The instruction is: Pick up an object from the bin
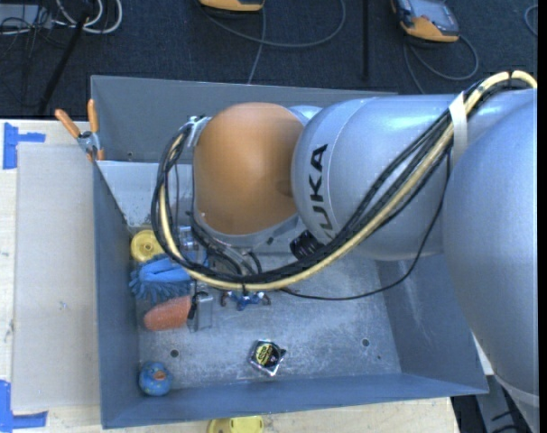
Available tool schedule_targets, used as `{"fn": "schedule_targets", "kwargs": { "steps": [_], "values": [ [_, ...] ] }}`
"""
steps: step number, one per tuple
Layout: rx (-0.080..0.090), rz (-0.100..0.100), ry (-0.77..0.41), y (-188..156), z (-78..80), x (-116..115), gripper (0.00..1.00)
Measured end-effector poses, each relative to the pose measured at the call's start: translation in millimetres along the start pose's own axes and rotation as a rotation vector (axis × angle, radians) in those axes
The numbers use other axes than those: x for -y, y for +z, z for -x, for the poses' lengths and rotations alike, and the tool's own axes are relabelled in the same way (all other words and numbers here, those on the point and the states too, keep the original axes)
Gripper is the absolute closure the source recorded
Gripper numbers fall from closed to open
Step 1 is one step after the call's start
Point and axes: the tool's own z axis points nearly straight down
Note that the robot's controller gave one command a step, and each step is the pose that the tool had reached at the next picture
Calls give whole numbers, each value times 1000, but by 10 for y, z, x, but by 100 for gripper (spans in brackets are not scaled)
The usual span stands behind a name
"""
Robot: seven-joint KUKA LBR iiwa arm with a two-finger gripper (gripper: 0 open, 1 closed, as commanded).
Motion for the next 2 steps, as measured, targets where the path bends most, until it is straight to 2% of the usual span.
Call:
{"fn": "schedule_targets", "kwargs": {
  "steps": [1, 2],
  "values": [
    [0, 0, 1, 0, 0, 1, 0],
    [11, 3, 20, 367, 259, -21, 0]
  ]
}}
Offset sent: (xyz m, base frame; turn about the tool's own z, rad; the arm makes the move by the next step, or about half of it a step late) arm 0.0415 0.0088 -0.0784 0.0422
